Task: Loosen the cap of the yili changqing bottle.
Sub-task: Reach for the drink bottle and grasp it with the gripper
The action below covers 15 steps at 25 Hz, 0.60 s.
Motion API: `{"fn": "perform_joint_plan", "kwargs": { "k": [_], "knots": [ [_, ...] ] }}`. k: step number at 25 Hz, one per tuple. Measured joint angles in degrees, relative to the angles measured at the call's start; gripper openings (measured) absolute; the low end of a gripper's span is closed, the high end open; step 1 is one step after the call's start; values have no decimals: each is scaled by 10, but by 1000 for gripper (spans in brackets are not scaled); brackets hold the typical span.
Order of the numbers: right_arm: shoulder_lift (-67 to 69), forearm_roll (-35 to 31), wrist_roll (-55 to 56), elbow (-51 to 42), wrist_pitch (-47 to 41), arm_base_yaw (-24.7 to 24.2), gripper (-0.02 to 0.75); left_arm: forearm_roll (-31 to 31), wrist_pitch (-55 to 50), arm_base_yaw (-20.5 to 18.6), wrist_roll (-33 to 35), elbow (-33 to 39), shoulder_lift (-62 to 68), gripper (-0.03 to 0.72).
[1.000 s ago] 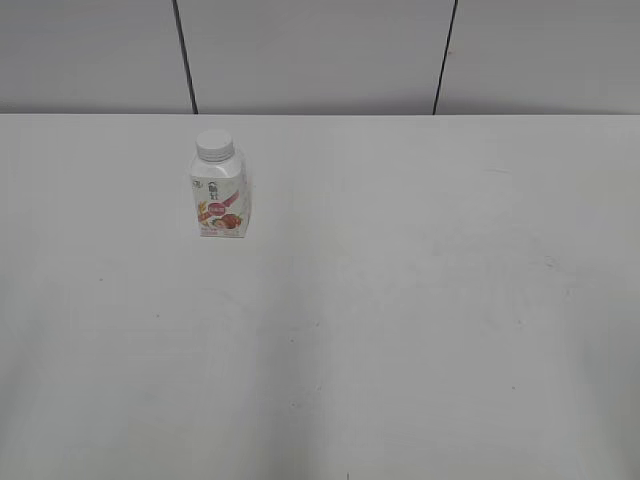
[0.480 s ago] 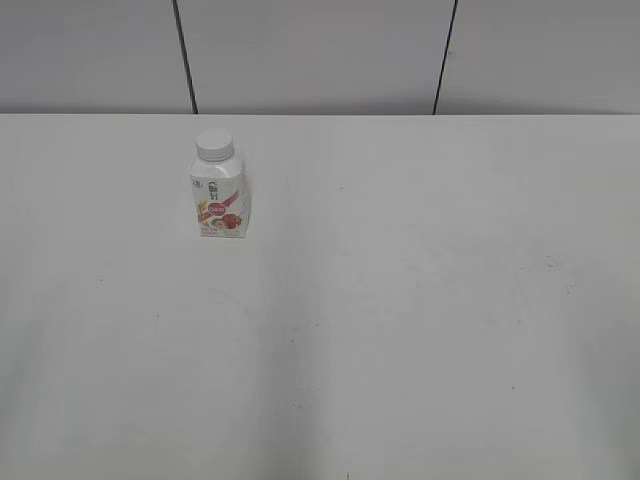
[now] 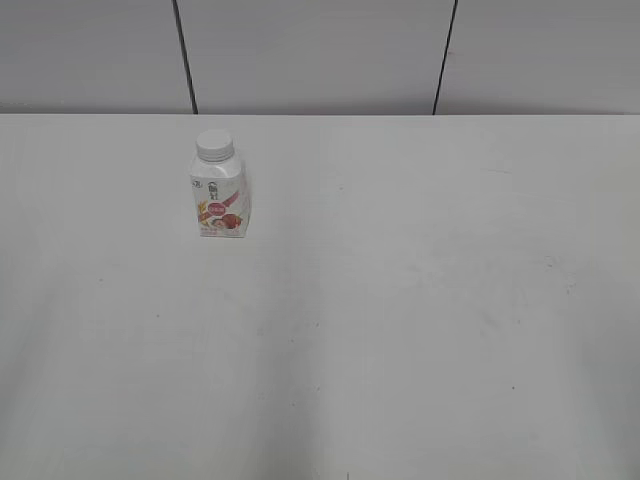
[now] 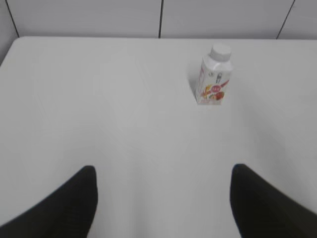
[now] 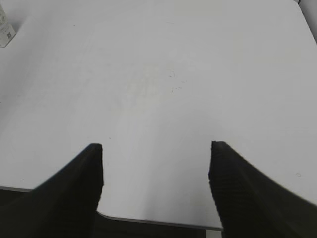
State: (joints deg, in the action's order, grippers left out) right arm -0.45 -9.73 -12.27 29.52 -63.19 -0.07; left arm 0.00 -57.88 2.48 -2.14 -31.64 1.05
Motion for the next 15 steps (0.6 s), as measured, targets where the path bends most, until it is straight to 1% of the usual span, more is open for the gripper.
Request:
{"fn": "perform_joint_plan", "kwargs": {
  "k": [3, 7, 15],
  "knots": [
    [0, 0, 0, 0, 0, 0, 531, 0, 52, 0, 21, -16, 35, 510],
    [0, 0, 0, 0, 0, 0, 531, 0, 137, 0, 41, -19, 104, 510],
    [0, 0, 0, 0, 0, 0, 531, 10, 382, 0, 46, -19, 264, 510]
  ]
}}
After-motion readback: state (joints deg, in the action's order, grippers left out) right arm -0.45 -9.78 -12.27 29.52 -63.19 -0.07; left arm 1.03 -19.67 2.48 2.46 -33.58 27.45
